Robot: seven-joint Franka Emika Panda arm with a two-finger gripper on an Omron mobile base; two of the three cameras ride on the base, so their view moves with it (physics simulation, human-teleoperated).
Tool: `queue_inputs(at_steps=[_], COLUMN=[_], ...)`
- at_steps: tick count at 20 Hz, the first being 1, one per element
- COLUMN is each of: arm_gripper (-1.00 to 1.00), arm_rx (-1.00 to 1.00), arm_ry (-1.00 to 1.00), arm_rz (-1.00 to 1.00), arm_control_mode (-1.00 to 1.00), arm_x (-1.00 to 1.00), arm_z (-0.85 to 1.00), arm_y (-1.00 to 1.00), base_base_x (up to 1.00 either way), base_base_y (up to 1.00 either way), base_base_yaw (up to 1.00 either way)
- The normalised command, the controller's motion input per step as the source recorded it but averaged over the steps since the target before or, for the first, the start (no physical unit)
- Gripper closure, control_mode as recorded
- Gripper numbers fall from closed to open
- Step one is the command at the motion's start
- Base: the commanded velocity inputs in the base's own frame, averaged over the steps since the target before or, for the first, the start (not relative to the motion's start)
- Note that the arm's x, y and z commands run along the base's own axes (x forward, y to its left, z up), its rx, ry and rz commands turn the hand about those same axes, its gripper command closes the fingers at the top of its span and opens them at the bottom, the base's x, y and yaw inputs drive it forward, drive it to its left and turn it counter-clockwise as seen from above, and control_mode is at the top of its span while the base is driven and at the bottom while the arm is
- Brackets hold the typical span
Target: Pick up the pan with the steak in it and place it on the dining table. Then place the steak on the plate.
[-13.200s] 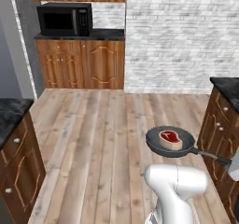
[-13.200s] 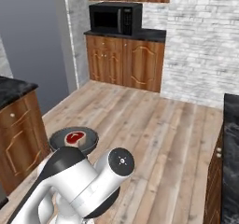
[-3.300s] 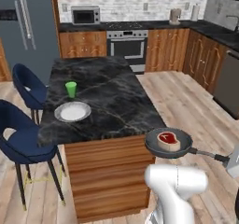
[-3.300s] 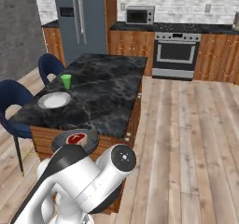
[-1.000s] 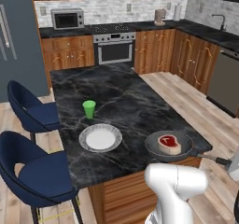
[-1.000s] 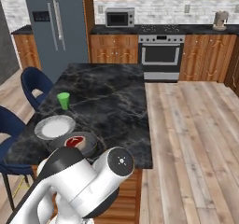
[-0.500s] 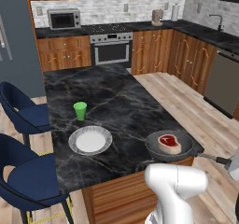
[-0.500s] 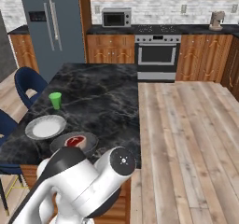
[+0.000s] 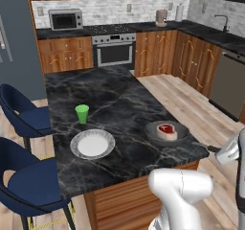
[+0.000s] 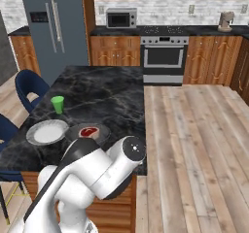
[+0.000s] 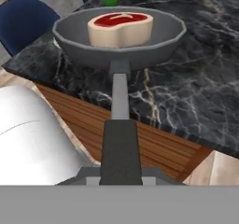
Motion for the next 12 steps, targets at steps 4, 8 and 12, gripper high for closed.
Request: queue_inputs(at_steps=[4, 8, 12], arm_gripper=[1.0, 1.0, 1.0], arm_rx=[0.08, 0.08, 0.07], arm_ry=[0.0, 0.0, 0.01], arm_rz=[-0.01, 0.0, 0.0], arm_control_mode=[-1.0, -1.0, -1.0], arm_x=[0.43, 0.05, 0.14], arm_z=[-0.11, -0.08, -0.42], arm_y=[0.22, 0.17, 0.18], base_base_x=[0.0, 0.0, 0.0], base_base_y=[0.0, 0.0, 0.0], base_base_yaw=[0.0, 0.0, 0.0])
